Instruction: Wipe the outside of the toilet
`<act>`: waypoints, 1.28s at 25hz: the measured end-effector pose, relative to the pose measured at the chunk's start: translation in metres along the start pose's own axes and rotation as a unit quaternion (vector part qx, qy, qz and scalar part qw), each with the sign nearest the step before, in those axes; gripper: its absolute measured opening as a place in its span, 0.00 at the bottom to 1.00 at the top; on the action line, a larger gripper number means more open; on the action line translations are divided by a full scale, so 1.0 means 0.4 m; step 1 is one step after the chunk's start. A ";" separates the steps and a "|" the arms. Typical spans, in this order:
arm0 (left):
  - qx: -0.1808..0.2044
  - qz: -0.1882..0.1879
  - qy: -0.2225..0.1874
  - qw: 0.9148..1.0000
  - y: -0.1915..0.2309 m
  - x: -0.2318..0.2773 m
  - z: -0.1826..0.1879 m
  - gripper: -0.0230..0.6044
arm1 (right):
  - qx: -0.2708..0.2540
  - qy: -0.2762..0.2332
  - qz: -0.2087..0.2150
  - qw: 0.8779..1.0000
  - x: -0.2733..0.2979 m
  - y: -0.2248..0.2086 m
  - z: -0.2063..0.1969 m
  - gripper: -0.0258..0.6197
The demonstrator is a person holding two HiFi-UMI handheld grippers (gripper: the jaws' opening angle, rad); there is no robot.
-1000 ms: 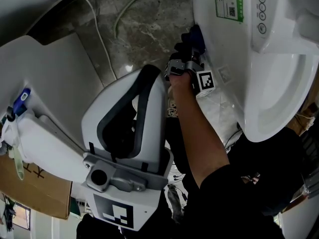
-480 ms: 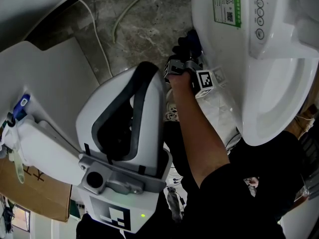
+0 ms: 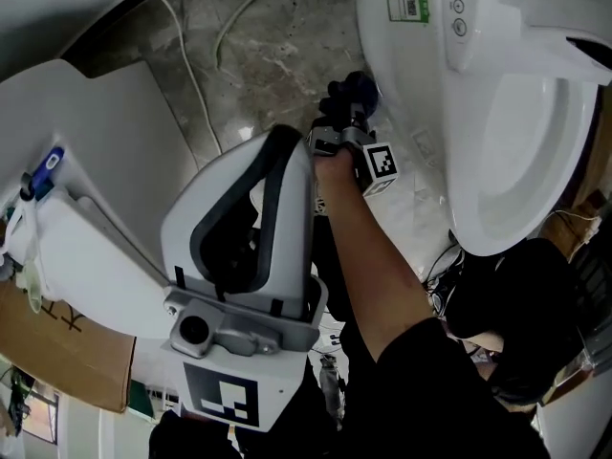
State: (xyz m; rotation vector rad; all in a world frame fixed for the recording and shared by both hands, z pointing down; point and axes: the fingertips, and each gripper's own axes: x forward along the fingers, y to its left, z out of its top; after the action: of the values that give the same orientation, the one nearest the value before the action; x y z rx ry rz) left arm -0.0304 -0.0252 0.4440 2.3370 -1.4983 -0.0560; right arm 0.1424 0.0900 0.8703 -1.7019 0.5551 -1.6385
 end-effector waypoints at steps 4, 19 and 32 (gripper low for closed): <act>-0.001 0.001 0.006 1.000 -0.029 -0.023 0.029 0.05 | -0.001 -0.006 0.017 1.000 -0.082 0.040 -0.005 0.12; 0.005 -0.015 0.008 1.000 -0.158 -0.079 0.268 0.05 | -0.053 0.080 0.087 0.992 -0.443 0.322 -0.089 0.12; 0.031 -0.018 0.003 0.999 -0.269 -0.118 0.616 0.06 | -0.276 0.185 0.186 0.925 -0.781 0.850 -0.166 0.12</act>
State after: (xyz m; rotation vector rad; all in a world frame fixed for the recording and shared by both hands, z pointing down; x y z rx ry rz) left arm -0.0128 -0.0122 0.1718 2.4109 -1.4750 -0.0133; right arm 0.0984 0.0780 0.4059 -1.5142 1.5479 -1.6094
